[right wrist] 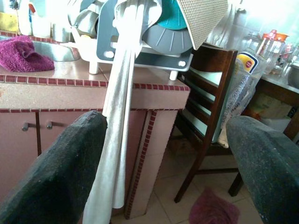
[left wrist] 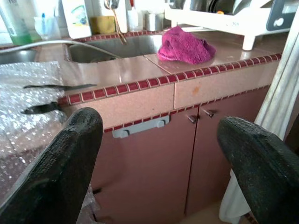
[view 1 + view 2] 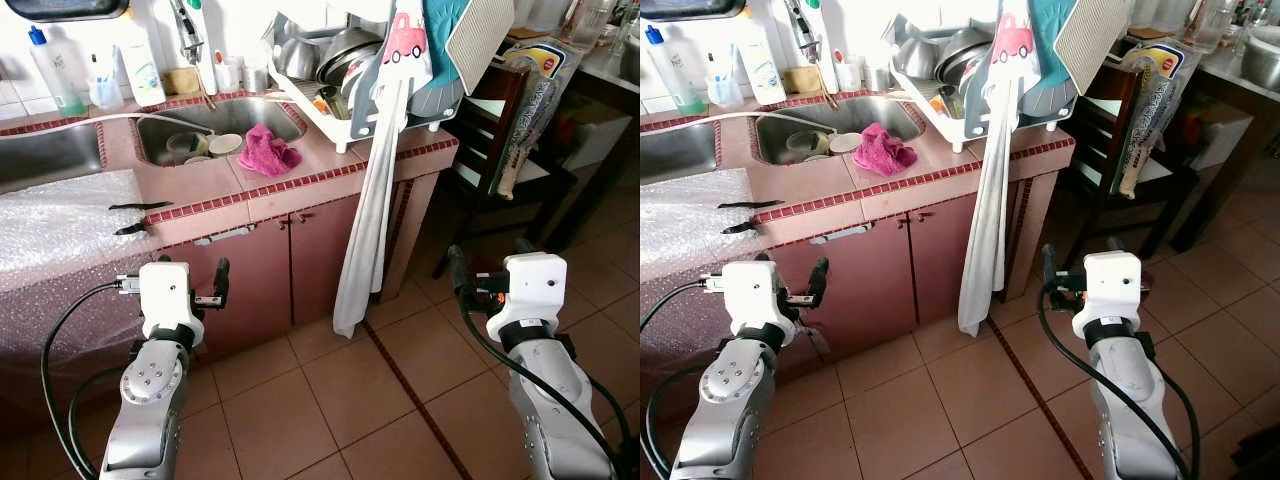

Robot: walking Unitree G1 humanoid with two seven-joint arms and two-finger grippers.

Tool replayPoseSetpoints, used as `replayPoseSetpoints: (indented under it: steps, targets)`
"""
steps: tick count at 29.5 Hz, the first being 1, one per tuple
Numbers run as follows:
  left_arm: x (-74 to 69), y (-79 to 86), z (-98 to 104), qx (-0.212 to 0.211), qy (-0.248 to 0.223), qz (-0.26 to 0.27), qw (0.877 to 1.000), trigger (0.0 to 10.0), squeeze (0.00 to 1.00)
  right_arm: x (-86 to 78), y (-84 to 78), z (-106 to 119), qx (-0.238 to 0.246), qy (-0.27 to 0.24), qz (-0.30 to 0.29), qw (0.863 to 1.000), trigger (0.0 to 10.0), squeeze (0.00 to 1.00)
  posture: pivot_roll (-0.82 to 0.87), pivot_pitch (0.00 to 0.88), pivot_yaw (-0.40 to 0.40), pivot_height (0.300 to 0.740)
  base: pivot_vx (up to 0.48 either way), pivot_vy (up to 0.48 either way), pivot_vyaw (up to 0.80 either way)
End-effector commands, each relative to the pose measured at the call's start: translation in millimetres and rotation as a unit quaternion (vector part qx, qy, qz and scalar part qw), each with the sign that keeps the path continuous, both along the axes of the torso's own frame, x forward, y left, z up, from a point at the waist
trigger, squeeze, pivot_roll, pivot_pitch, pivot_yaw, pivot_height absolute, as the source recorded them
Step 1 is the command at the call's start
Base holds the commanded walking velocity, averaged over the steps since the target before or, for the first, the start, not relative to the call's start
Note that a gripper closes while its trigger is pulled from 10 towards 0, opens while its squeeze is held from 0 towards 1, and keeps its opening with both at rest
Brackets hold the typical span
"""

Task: Kitchen organization

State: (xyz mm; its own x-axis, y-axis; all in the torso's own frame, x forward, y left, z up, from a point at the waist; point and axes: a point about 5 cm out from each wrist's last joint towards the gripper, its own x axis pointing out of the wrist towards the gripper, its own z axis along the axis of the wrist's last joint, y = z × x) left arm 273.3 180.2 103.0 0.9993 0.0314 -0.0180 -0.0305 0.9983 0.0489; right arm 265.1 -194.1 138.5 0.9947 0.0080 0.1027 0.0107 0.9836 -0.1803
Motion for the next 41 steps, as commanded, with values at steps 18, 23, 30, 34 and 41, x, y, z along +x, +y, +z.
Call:
replayPoseSetpoints:
  steps: [18, 23, 30, 34, 41]
  targets:
    - [4.5, 7.6, -7.7, 0.010, 0.011, 0.033, 0.999, 10.0, 0.00, 11.6, 12.5, 2.2, 0.007, -0.003, 0.033, 0.999, 10.0, 0.00, 0.00, 0.000, -0.035, 0.740, 0.000, 0.149, 0.00]
    - [4.9, 4.2, -9.8, 0.014, 0.014, 0.030, 0.999, 10.0, 0.00, 13.3, 7.9, 1.3, -0.001, -0.003, 0.023, 1.000, 10.0, 0.00, 0.00, 0.000, -0.031, 0.740, 0.000, 0.372, 0.00]
    - [5.6, 6.9, -11.1, 0.019, 0.019, 0.032, 0.999, 10.0, 0.00, 15.9, 7.5, 1.7, -0.001, -0.005, 0.015, 1.000, 10.0, 0.00, 0.00, 0.000, -0.023, 0.740, 0.000, 0.385, 0.00]
    - [5.9, 7.5, -10.9, 0.022, 0.020, 0.032, 0.999, 10.0, 0.00, 15.2, 10.0, -1.1, 0.002, -0.003, 0.013, 1.000, 10.0, 0.00, 0.01, 0.000, -0.020, 0.740, 0.000, 0.386, 0.00]
    - [7.3, 9.2, -10.9, 0.025, 0.019, 0.034, 0.999, 10.0, 0.00, 18.6, 13.5, -2.2, 0.007, -0.003, 0.013, 1.000, 10.0, 0.00, 0.02, 0.000, -0.024, 0.740, 0.000, 0.387, 0.00]
